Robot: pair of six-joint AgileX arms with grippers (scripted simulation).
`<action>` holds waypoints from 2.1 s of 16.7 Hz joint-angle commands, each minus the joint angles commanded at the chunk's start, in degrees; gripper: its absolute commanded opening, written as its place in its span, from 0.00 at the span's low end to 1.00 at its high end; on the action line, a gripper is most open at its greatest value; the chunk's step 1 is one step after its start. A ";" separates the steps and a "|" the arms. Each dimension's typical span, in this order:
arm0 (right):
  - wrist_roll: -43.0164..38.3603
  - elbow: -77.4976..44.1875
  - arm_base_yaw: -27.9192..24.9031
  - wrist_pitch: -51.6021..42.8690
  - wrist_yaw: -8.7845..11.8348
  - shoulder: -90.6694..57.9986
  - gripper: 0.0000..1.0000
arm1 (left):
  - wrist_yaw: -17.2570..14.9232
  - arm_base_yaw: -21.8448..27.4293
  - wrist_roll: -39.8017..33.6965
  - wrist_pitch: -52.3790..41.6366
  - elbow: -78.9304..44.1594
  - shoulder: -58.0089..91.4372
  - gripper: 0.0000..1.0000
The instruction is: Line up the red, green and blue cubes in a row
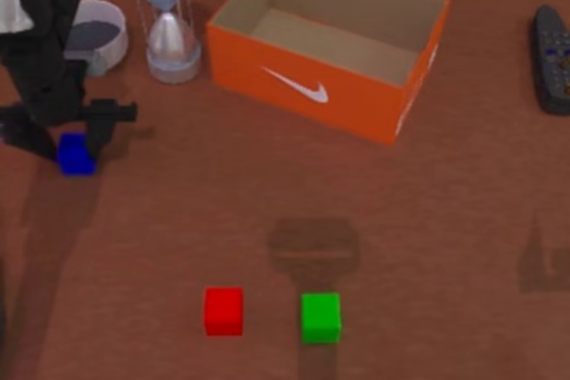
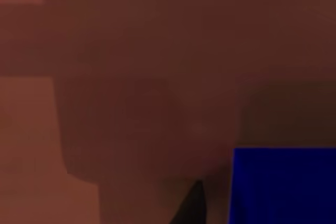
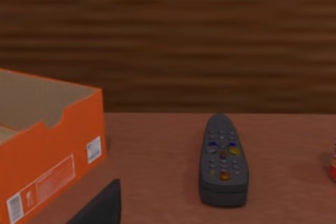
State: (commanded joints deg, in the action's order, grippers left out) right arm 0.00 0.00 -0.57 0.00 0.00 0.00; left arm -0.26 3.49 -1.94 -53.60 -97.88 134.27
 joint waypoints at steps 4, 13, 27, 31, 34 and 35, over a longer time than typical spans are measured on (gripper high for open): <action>0.00 0.00 0.00 0.00 0.00 0.00 1.00 | 0.00 0.00 0.00 0.00 0.00 0.00 0.00; 0.00 0.00 0.00 0.00 0.00 0.00 1.00 | 0.04 -0.11 0.06 -0.46 -0.38 -0.97 0.00; 0.00 0.00 0.00 0.00 0.00 0.00 1.00 | 0.11 -0.09 -0.75 -13.61 -9.32 -4.91 0.00; 0.00 0.00 0.00 0.00 0.00 0.00 1.00 | 0.24 8.46 -9.30 -15.05 -11.47 -3.73 0.00; 0.00 0.00 0.00 0.00 0.00 0.00 1.00 | 0.33 19.65 -20.48 -16.55 -13.12 -2.96 0.00; 0.00 0.00 0.00 0.00 0.00 0.00 1.00 | 0.34 23.98 -24.80 -17.10 -13.60 -2.74 0.00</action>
State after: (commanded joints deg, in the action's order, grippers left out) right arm 0.00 0.00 -0.57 0.00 0.00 0.00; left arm 0.09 27.47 -26.74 -70.70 -111.48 131.53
